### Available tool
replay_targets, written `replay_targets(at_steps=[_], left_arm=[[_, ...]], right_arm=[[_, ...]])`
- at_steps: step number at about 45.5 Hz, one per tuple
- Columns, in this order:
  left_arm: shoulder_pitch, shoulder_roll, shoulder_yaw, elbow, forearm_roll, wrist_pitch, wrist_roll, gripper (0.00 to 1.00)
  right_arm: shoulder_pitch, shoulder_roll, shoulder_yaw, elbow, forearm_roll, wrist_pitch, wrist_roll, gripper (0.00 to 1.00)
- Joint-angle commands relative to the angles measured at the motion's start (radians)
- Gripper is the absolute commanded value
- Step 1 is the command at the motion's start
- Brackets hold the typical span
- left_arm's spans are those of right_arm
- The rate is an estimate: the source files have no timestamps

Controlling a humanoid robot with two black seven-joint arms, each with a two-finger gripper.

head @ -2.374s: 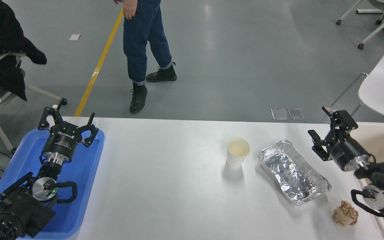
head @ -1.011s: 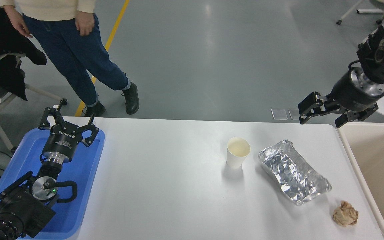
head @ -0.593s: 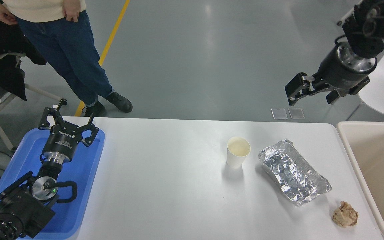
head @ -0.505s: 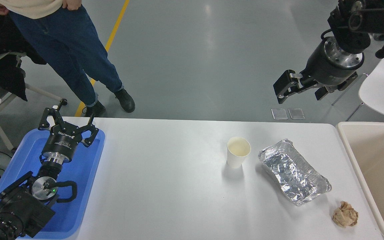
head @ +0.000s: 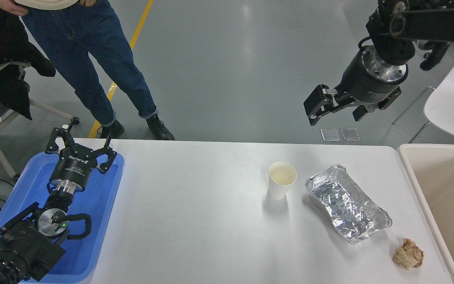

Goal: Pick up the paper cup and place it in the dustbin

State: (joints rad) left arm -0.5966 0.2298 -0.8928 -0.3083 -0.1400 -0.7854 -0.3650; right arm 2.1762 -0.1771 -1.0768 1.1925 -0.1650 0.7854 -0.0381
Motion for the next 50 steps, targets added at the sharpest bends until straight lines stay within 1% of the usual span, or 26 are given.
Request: replay_targets(at_steps=[1,3,13,21,27,32,50], left_arm=[[0.0,-0.001,0.0,0.0,0.0,0.0,0.0,1.0],[0.0,-0.001,0.0,-0.002,0.0,0.0,0.0,1.0],[0.0,-0.001,0.0,-0.002,0.0,0.0,0.001,1.0],[0.0,-0.001,0.0,-0.002,0.0,0.0,0.001,1.0],[0.0,-0.001,0.0,-0.002,0.0,0.0,0.001,1.0],[0.0,-0.001,0.0,-0.002,0.0,0.0,0.001,1.0],[0.0,-0.001,0.0,-0.002,0.0,0.0,0.001,1.0]], right_arm=[[-0.116,0.085,0.049,-0.027,0.012,0.0,0.0,1.0],[-0.144,0.096,0.063,-0.027,0.012,-0.044,0.0,1.0],[-0.288,0.137,0.06,-0.028,-0.008,-0.365,0.0,1.0],[-0.414,0.14,0.054,-0.073,-0.011,-0.534,0.0,1.0],[-0.55,0.148,0.057,-0.198,-0.011,-0.555,0.0,1.0],[-0.656,0.177,0.058,-0.304,-0.011,-0.554,0.0,1.0],[-0.799,0.177,0.055,-0.464,-0.01,-0.578,-0.002,1.0]])
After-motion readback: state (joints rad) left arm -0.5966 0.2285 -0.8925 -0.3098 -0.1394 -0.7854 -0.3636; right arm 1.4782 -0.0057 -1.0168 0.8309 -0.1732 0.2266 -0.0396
